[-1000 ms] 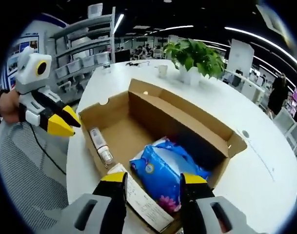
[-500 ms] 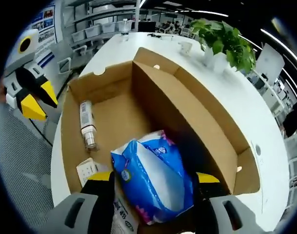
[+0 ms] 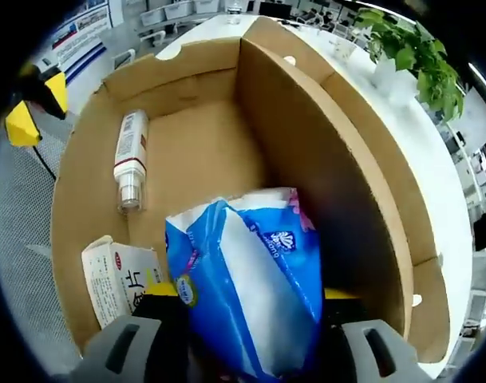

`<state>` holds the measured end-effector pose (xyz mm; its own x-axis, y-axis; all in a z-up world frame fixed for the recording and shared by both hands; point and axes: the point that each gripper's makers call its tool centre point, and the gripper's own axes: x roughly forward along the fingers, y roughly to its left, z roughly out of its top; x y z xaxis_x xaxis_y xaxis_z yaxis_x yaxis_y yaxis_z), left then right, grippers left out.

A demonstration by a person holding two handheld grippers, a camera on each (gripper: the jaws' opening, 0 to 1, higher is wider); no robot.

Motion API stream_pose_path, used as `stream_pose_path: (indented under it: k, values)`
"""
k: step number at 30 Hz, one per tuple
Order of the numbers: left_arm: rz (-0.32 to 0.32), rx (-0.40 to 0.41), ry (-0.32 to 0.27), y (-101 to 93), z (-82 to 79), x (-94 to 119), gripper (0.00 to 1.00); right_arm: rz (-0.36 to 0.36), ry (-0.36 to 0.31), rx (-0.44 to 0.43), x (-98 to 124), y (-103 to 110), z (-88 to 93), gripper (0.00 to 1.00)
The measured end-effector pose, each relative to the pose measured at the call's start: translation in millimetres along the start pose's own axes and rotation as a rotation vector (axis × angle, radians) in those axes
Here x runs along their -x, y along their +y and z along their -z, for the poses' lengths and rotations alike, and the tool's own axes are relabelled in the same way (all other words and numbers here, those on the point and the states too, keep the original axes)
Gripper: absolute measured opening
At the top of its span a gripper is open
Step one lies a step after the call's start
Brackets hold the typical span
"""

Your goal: Operate the shoe box by opening the lid, removing the specified soft item, and placing it in the target area until the item is outside and the box remains undamaged.

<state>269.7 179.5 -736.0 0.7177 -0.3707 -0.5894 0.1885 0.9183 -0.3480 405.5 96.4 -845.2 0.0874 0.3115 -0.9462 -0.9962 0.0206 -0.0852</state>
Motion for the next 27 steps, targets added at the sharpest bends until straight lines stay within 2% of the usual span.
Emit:
stream_pose_path:
  k: [3, 5, 7, 10, 15, 20, 27]
  values:
    - [0.005, 0.002, 0.002, -0.5, 0.5, -2, 0.13, -0.003, -0.028, 0.015, 2, 3, -1.2, 0.57]
    - [0.008, 0.001, 0.003, -1.9, 0.7, -2, 0.13, 0.001, -0.039, 0.008, 4, 5, -2.8, 0.46]
    - [0.011, 0.000, 0.005, -2.4, 1.2, -3, 0.13, 0.028, -0.070, -0.056, 6, 2, -6.1, 0.38]
    - [0.013, -0.001, 0.004, -3.2, 0.4, -2, 0.13, 0.016, -0.114, -0.118, 11, 4, -10.4, 0.33]
    - [0.012, 0.003, 0.002, -2.3, 0.2, -2, 0.13, 0.027, -0.159, -0.179, 18, 4, -10.5, 0.31]
    - [0.016, -0.006, 0.008, -3.4, 1.4, -4, 0.13, 0.066, -0.199, -0.125, 28, 5, -15.9, 0.31]
    - [0.024, -0.048, 0.013, -9.0, 1.4, -4, 0.13, 0.119, -0.249, -0.128, 49, 5, -22.2, 0.31]
